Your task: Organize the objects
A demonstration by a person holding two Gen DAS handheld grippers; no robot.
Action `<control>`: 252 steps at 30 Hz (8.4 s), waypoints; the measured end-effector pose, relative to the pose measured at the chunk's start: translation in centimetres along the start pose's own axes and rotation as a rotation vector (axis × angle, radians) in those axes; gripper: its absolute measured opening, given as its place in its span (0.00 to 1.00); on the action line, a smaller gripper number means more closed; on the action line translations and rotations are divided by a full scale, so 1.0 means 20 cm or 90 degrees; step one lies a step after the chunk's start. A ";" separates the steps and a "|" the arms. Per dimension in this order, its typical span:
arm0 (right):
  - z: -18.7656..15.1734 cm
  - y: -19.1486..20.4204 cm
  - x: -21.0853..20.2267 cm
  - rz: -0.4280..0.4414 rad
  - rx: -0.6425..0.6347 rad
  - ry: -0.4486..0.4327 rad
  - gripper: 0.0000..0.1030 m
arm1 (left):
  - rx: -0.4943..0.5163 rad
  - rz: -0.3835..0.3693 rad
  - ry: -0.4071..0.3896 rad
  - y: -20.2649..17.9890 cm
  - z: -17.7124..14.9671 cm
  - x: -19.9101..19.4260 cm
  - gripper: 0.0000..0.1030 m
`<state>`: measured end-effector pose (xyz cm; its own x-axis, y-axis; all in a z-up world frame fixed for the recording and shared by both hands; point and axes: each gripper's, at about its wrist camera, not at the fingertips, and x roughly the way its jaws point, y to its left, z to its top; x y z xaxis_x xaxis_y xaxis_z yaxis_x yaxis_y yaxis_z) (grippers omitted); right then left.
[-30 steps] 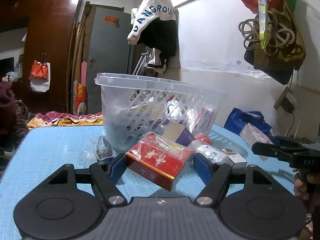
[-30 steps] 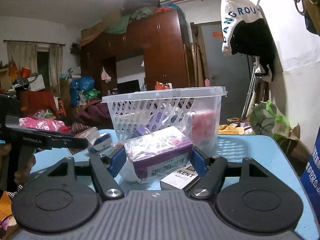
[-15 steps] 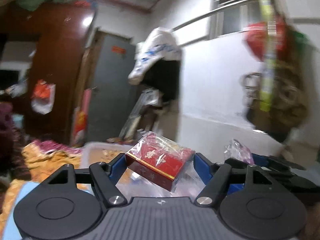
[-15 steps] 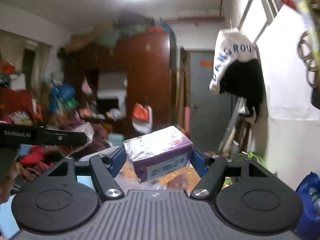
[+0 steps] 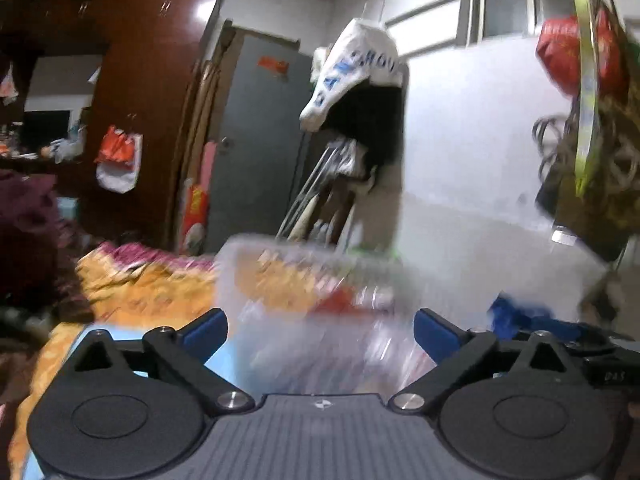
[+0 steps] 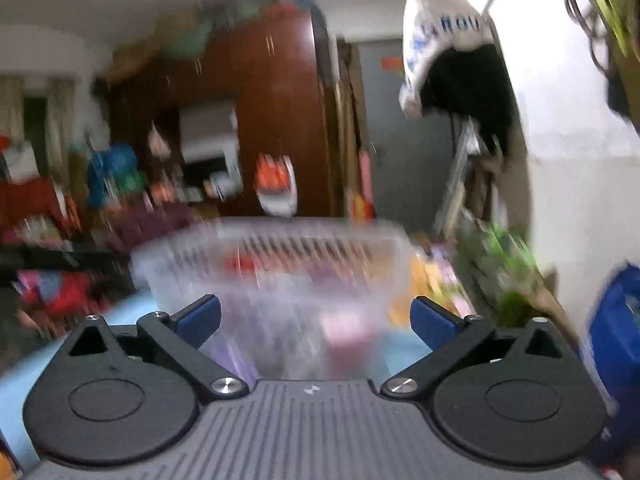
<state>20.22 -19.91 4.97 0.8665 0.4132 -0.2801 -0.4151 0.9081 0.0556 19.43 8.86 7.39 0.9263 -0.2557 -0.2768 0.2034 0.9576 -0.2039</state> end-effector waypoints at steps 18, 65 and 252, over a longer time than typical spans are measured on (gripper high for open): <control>-0.30 0.03 0.17 0.007 -0.036 0.225 0.74 | -0.054 0.120 0.176 0.19 -0.29 0.24 0.89; 0.46 0.16 0.31 0.030 -0.075 0.004 0.46 | -0.041 -0.002 -0.014 -0.13 0.28 0.24 0.43; -0.22 0.18 0.00 0.059 -0.027 -0.103 0.45 | 0.063 0.014 -0.129 -0.19 -0.35 -0.03 0.49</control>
<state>17.43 -16.87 0.99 0.8560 0.5035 -0.1174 -0.5034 0.8634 0.0328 15.93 4.47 1.77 0.9738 -0.2118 -0.0835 0.2029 0.9737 -0.1033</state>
